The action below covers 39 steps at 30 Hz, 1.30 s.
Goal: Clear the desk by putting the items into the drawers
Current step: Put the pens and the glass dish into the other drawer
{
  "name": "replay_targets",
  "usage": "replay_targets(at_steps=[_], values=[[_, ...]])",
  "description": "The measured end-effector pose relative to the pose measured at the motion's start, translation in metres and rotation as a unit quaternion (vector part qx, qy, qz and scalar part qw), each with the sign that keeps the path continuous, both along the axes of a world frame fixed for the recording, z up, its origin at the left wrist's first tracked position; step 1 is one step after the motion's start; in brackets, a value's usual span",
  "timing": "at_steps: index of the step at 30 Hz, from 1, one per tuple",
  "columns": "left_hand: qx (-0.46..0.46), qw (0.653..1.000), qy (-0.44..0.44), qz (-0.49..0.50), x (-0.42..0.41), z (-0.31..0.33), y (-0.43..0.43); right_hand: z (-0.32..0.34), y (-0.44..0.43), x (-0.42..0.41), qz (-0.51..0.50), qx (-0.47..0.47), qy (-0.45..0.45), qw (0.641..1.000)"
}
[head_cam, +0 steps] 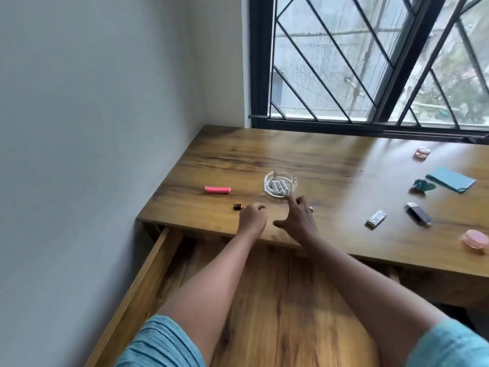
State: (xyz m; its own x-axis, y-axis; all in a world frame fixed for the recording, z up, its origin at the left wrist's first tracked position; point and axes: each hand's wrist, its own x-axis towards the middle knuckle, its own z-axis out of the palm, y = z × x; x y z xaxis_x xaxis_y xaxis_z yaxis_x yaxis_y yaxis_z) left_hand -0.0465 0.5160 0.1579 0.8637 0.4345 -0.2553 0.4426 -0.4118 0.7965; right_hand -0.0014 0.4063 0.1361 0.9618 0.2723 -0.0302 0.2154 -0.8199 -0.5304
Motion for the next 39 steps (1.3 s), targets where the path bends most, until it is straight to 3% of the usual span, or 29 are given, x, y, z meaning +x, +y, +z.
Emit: replay_targets(at_steps=[9, 18, 24, 39], values=[[-0.052, 0.997, -0.052, 0.02, 0.075, -0.013, 0.011, -0.019, 0.042, 0.12, -0.023, -0.077, 0.085, 0.993], [-0.129, 0.988, -0.067, 0.052, 0.08, -0.024, -0.005, -0.014, 0.049, 0.14, -0.007, -0.109, 0.073, 0.991], [-0.146, 0.979, -0.084, 0.113, 0.059, -0.019, -0.014, -0.003, 0.023, 0.096, 0.0, -0.117, 0.066, 0.991], [-0.136, 0.983, -0.081, 0.094, -0.104, -0.042, -0.108, 0.014, -0.092, -0.109, 0.042, -0.075, 0.092, 0.992]])
